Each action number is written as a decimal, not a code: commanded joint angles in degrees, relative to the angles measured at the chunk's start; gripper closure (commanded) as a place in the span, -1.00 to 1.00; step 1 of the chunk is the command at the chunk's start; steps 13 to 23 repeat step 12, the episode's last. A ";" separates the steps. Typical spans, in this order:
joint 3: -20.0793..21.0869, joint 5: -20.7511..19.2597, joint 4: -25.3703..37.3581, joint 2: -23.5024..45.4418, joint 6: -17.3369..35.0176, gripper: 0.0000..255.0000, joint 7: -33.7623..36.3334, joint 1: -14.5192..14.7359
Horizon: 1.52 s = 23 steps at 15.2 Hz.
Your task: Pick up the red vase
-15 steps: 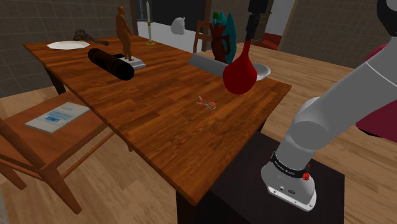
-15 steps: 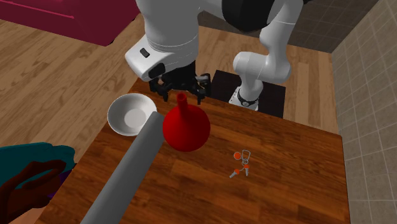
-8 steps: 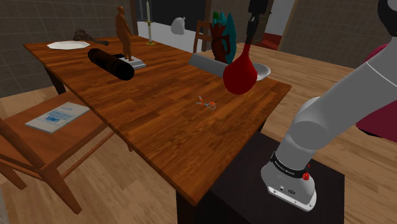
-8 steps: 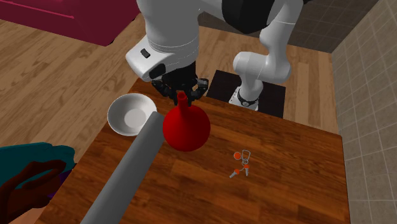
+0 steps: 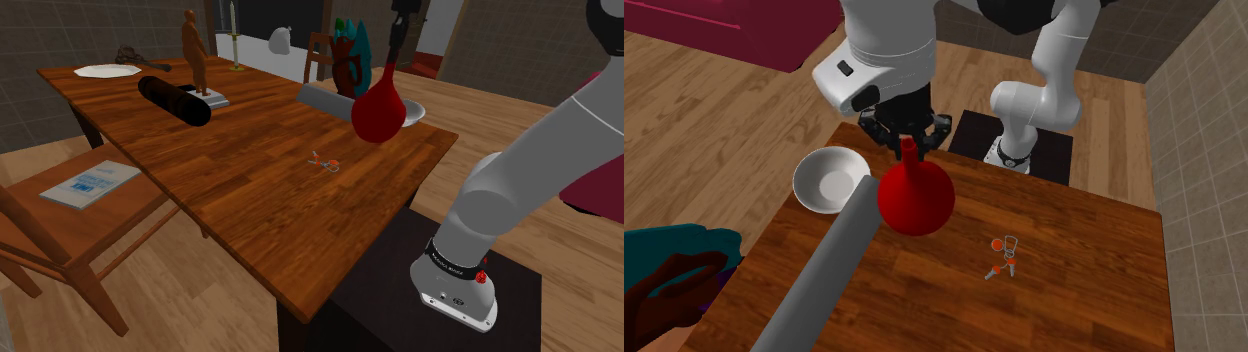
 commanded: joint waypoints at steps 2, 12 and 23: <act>-0.02 0.25 3.30 0.82 -2.43 1.00 -0.32 0.11; -0.39 1.18 13.12 4.20 -8.99 1.00 -1.35 0.42; -0.39 1.18 13.12 4.20 -8.99 1.00 -1.35 0.42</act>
